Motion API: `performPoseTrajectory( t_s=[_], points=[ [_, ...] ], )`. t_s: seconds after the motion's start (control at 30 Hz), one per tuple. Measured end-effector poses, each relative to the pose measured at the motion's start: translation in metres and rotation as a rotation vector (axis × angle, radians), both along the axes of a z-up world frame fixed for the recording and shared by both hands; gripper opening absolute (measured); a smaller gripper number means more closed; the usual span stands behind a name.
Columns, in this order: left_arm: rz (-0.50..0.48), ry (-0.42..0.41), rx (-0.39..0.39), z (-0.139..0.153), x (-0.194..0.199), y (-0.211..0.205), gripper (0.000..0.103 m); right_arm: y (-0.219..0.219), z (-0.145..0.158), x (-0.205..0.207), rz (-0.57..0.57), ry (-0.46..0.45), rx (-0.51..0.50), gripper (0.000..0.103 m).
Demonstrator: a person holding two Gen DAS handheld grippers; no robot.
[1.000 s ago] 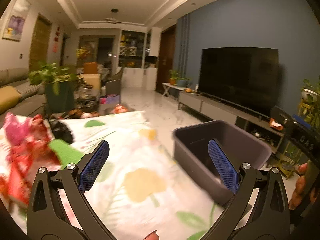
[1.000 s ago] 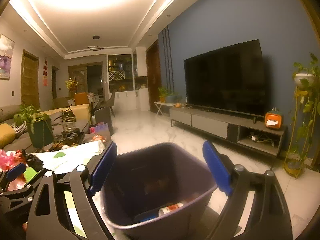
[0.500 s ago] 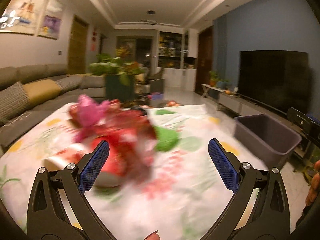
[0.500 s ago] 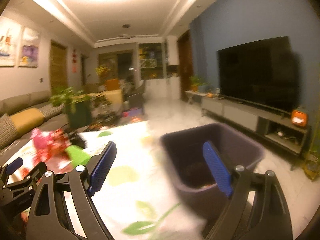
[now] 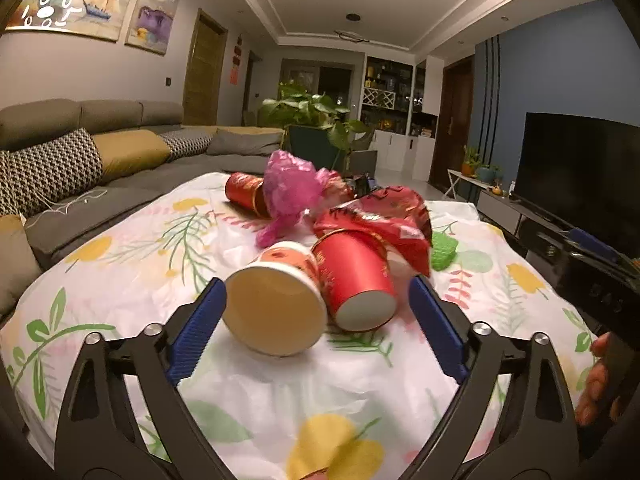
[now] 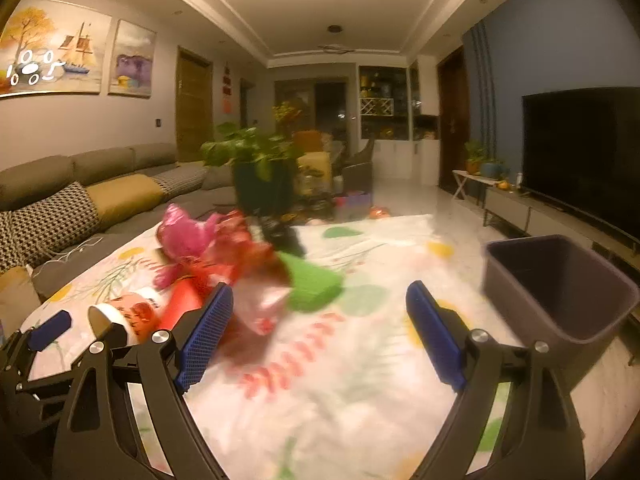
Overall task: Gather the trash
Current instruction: 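Return to the table and grasp the red snack bag with the right gripper, then grasp a paper cup with the left gripper while the right gripper lifts the red bag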
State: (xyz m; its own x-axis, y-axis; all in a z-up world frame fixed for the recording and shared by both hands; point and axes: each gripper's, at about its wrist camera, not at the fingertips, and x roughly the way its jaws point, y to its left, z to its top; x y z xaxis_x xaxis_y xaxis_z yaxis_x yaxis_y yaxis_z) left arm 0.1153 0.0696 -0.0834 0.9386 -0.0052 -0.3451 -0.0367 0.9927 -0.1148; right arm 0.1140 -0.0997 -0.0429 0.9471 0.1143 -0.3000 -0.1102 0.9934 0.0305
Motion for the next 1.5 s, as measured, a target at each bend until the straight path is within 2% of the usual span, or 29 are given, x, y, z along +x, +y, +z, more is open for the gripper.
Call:
performPoseTrajectory(
  t_s=[0.13, 0.5, 0.6, 0.73, 0.83, 0.9, 1.07, 1.17, 1.5],
  points=[
    [-0.005, 0.006, -0.012, 0.000, 0.007, 0.001, 0.076, 0.015, -0.007, 0.005, 0.008, 0.011, -0.020, 0.085],
    [-0.005, 0.082, -0.023, -0.009, 0.033, 0.001, 0.045, 0.039, -0.023, 0.030, 0.055, 0.066, -0.044, 0.069],
    [-0.004, 0.099, -0.039, -0.009, 0.040, 0.006, 0.034, 0.047, -0.026, 0.039, 0.072, 0.083, -0.056, 0.065],
    [-0.008, 0.110, -0.058, -0.009, 0.045, 0.012, 0.012, 0.052, -0.029, 0.051, 0.084, 0.112, -0.045, 0.059],
    [-0.019, 0.114, -0.067, -0.010, 0.047, 0.014, 0.002, 0.055, -0.030, 0.059, 0.084, 0.133, -0.037, 0.053],
    [-0.025, 0.111, -0.072, -0.010, 0.047, 0.016, 0.002, 0.058, -0.032, 0.063, 0.088, 0.143, -0.042, 0.047],
    [-0.032, 0.095, -0.071, -0.006, 0.043, 0.016, 0.002, 0.062, -0.036, 0.070, 0.110, 0.178, -0.047, 0.019],
    [-0.033, 0.088, -0.081, -0.003, 0.039, 0.018, 0.002, 0.059, -0.034, 0.067, 0.116, 0.169, -0.036, 0.007],
    [-0.020, 0.066, -0.076, 0.006, 0.031, 0.019, 0.002, 0.037, -0.014, 0.036, 0.095, 0.083, -0.037, 0.003]
  ],
)
